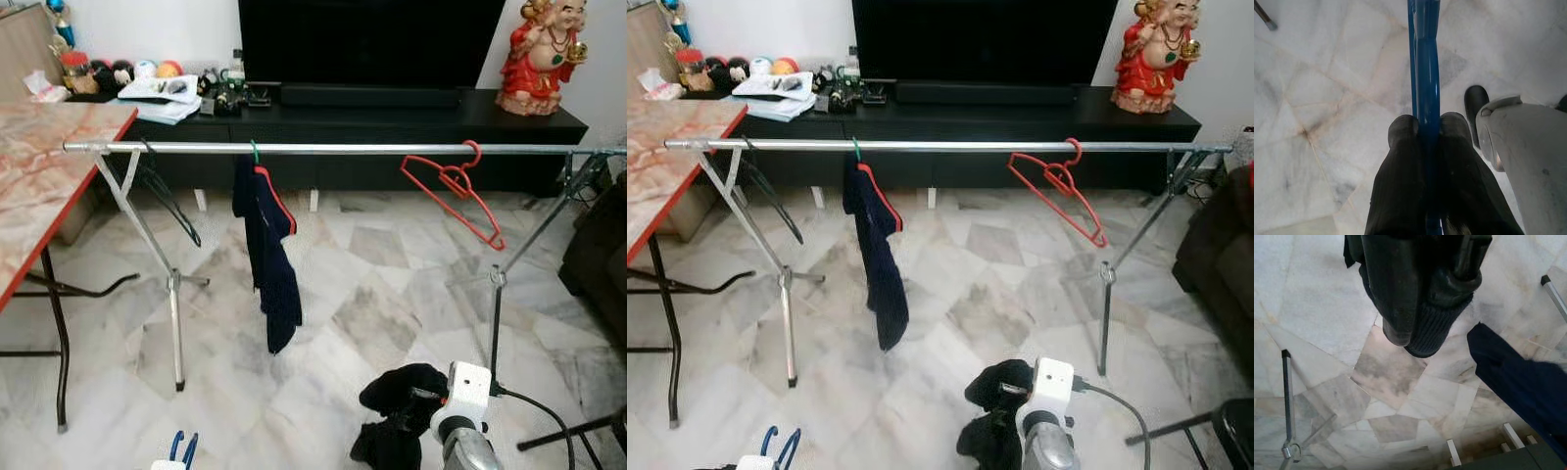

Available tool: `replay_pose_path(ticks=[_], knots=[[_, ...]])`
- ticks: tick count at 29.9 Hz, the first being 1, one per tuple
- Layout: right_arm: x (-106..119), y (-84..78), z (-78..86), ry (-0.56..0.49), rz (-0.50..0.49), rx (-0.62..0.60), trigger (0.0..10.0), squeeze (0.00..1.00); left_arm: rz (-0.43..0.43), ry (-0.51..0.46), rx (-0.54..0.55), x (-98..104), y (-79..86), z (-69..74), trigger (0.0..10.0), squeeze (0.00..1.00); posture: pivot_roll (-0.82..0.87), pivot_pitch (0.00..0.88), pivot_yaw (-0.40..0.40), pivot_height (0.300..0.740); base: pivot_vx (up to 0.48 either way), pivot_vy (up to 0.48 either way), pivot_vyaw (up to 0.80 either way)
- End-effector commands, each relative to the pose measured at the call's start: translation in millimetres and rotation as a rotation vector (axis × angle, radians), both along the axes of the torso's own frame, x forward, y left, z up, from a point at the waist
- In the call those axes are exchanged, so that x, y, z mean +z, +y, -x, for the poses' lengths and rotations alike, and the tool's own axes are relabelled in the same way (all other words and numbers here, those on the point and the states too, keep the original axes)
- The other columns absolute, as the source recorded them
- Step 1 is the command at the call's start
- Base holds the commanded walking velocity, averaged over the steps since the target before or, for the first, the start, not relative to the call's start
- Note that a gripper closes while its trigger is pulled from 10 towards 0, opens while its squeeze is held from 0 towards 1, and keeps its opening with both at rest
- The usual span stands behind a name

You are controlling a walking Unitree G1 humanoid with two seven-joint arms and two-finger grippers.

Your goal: Hang hanger

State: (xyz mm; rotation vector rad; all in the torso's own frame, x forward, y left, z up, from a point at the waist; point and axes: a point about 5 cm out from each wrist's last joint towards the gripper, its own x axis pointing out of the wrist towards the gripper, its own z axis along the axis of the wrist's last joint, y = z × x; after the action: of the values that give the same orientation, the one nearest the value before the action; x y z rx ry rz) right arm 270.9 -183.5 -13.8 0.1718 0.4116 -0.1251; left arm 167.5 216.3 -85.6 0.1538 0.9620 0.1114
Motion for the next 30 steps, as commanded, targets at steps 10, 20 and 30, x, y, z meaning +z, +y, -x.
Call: replay_pose_path(ticks=[10,20,30], knots=[[2,-1.2,-1.7,-0.014,0.003,-0.005,10.0,0.00,-0.013,-0.021,0.007,2,4.7,-1.8,10.0,0.00,0.04,0.024,-0.004,0.740,-0.049,0.000,0.00],[8,-1.9,-7.3,-0.038,0.008,-0.001,10.0,0.00,0.015,-0.236,-0.079,28,-0.9,-46.6,10.0,0.00,0.04,0.026,-0.004,0.740,0.000,0.000,0.00],[42,-2.3,-43.6,-0.101,0.107,0.103,10.0,0.00,0.199,-0.450,-0.631,91,-40.2,-112.6,10.0,0.00,0.05,0.024,-0.013,0.740,0.000,0.000,0.00]])
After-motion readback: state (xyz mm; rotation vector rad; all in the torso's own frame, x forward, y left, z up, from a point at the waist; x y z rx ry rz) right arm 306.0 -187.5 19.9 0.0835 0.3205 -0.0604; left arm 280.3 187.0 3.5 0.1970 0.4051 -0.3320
